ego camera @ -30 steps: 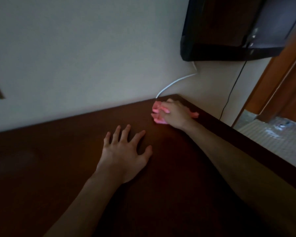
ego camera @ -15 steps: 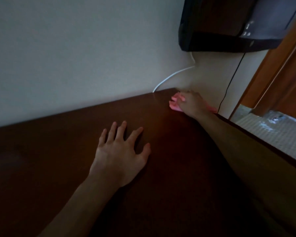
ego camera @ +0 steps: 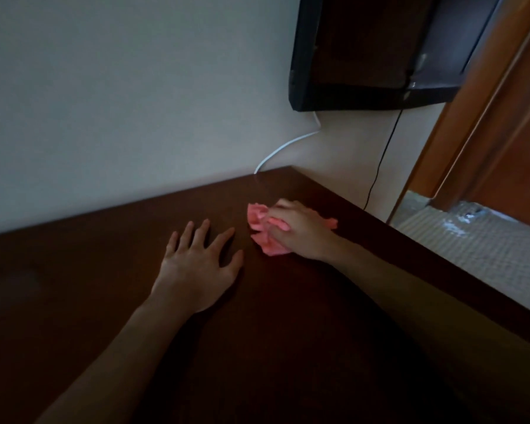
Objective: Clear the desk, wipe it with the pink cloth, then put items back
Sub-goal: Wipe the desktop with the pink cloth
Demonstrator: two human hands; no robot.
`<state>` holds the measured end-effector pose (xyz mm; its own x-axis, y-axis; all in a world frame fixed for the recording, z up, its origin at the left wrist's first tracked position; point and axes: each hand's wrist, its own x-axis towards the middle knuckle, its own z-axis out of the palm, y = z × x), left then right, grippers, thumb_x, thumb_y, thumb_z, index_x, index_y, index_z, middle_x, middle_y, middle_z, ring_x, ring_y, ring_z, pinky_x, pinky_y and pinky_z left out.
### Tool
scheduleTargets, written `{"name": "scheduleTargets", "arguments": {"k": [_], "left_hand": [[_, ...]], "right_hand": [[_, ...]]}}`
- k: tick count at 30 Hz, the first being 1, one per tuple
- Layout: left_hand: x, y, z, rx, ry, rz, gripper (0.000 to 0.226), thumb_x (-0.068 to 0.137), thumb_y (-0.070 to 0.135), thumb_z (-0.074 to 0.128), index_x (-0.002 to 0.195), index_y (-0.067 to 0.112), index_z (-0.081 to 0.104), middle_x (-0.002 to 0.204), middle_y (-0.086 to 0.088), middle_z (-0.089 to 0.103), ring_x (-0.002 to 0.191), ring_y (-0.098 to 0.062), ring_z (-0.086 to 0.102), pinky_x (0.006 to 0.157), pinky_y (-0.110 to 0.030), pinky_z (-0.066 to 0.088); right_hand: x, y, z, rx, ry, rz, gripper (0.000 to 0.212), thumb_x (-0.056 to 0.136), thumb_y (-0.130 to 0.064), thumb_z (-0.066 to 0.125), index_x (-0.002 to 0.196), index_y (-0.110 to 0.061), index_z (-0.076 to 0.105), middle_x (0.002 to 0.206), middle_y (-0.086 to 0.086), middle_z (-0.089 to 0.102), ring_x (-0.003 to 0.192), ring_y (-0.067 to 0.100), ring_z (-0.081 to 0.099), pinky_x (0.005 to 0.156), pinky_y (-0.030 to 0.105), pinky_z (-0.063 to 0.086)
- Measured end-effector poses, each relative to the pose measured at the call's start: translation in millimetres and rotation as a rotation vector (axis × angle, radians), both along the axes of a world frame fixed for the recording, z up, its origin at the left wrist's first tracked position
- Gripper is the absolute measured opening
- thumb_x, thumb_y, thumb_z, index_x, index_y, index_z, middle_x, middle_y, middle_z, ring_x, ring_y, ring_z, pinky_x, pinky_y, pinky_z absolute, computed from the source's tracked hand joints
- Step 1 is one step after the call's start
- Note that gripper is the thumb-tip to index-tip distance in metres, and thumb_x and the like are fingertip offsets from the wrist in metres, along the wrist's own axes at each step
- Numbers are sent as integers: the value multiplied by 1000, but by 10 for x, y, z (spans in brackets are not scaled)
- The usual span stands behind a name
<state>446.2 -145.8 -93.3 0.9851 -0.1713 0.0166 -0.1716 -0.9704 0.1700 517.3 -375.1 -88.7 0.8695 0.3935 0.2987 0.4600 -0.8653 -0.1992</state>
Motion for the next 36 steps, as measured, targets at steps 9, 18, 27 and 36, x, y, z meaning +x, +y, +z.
{"name": "scheduleTargets", "arguments": {"k": [9,18,27,36], "left_hand": [[75,48,-24,1,-12,-17,69,94,75,13,157,50,2,170,1,-4,156,-22,-10,126,-45,-3],[19,21,-4,-19,-18,-15,68,95,73,19,158,48,12,170,-1,3,156,-24,-5,126,-46,0],[69,43,-52,-43,-30,-10,68,94,74,18,157,50,10,170,0,2,156,-23,-5,126,-45,-1],[48,37,-42,-47,-35,-10,68,94,73,22,157,49,16,170,-2,7,156,-24,-2,126,-46,1]], "right_hand": [[1461,151,-31,113,19,-441,65,65,-70,44,103,-26,72,118,-8,73,115,26,64,99,37,50],[926,857,45,4,16,-119,40,90,-54,48,115,-32,69,123,0,63,117,28,59,93,35,43],[815,16,87,30,66,-230,41,96,-51,55,130,-30,64,135,5,58,122,30,55,102,44,46],[1225,981,-6,2,1,-294,47,83,-62,56,109,-24,69,124,2,64,122,29,57,103,38,43]]}}
